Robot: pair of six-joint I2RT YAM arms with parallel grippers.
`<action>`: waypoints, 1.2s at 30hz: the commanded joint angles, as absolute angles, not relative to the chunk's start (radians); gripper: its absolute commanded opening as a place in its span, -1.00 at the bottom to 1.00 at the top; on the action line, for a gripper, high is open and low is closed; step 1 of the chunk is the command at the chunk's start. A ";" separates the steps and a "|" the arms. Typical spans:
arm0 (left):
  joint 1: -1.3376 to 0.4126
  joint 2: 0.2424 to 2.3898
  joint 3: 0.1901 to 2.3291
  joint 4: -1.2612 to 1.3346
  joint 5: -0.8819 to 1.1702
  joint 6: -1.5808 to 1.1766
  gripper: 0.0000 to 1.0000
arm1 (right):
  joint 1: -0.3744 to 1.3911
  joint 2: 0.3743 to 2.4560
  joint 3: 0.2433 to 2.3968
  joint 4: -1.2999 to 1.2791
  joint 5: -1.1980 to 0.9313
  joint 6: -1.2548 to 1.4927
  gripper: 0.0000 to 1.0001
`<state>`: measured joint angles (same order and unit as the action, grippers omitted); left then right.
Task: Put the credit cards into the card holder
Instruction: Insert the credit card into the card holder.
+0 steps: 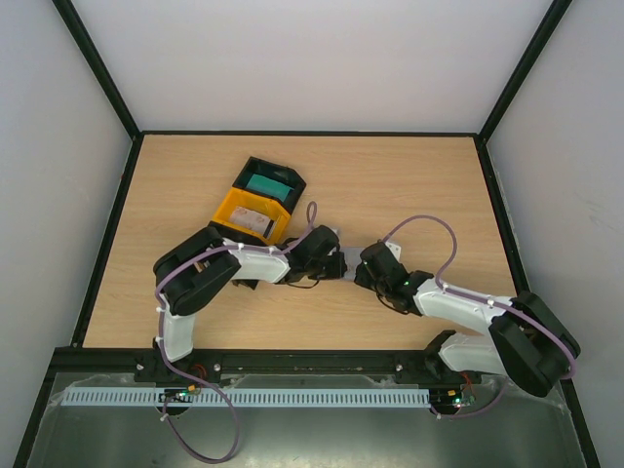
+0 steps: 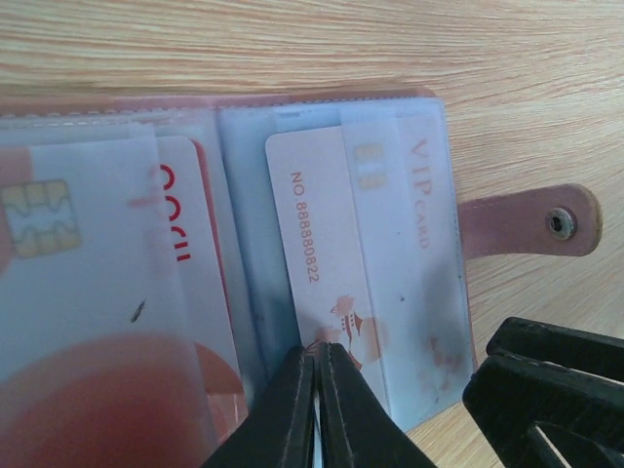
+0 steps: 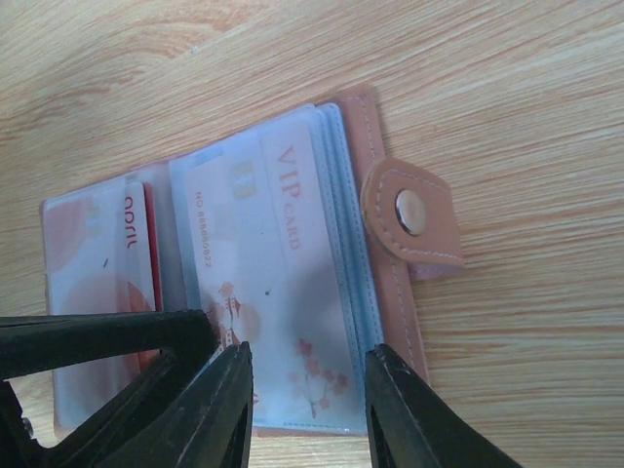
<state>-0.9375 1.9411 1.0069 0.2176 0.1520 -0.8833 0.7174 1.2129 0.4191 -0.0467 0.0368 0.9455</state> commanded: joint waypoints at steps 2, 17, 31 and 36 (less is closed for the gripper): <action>-0.941 1.973 1.010 0.157 0.115 -0.893 -0.90 | 0.720 1.221 0.461 -0.083 0.093 0.931 -0.36; -0.911 1.977 0.947 0.150 0.109 -0.934 -0.95 | 0.719 1.288 0.485 -0.069 0.072 0.910 -0.32; -0.907 1.977 0.942 0.154 0.115 -0.934 -0.95 | 0.721 1.307 0.491 -0.059 0.044 0.910 -0.36; -0.907 1.976 0.942 0.152 0.115 -0.934 -0.95 | 0.721 1.263 0.482 -0.042 0.021 0.931 -0.44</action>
<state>-0.9207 1.9461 0.9806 0.2653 0.1543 -0.9344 0.7174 1.3060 0.4679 -0.0582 0.0330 0.9169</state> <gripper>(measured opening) 0.026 0.297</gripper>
